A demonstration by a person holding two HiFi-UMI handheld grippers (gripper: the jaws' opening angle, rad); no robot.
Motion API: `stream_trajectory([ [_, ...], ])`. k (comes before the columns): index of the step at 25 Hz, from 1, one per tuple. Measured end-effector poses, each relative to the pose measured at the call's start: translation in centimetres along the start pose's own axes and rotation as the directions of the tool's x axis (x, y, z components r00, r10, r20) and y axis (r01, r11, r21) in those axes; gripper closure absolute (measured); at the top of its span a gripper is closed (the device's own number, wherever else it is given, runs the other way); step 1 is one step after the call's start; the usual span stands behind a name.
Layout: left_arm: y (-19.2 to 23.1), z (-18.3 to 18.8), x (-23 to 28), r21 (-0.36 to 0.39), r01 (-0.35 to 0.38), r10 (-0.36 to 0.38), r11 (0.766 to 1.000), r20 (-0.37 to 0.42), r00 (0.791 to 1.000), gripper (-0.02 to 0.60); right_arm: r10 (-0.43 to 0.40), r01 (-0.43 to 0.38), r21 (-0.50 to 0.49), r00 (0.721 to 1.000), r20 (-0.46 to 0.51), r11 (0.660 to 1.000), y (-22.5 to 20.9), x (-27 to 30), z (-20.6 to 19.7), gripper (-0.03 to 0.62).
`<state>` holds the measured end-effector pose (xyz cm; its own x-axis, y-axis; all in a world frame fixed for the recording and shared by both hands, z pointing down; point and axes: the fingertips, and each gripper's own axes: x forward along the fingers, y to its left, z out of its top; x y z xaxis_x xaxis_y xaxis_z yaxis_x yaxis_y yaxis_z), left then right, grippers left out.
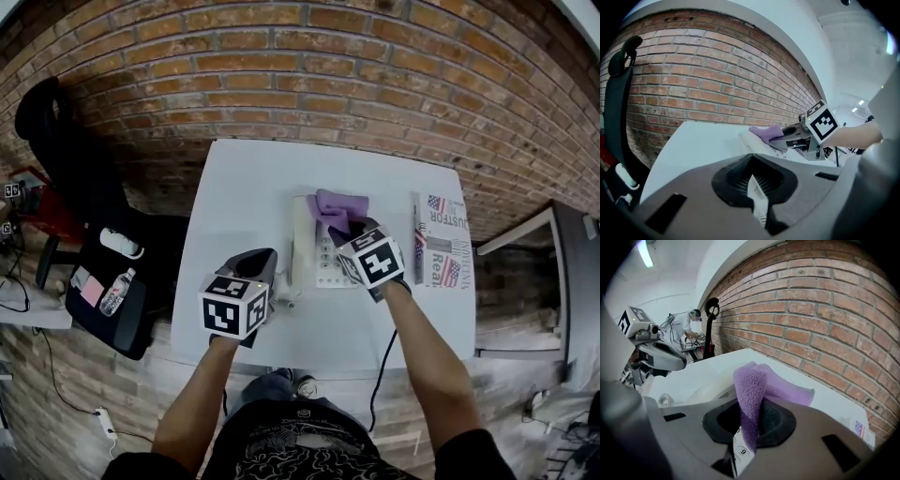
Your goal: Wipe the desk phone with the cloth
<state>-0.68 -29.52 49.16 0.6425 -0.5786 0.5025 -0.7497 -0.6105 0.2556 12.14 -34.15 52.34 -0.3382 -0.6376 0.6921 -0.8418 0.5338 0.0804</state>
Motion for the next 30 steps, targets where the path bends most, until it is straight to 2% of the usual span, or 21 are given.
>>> stream_trajectory([
  [30,-4.3,-4.3,-6.6,-0.025,-0.091,0.092,0.995,0.042,0.995,0.575,0.114,-0.115,-0.025,0.993,-0.038,0.993,7.5,-3.9,-7.3,0.546],
])
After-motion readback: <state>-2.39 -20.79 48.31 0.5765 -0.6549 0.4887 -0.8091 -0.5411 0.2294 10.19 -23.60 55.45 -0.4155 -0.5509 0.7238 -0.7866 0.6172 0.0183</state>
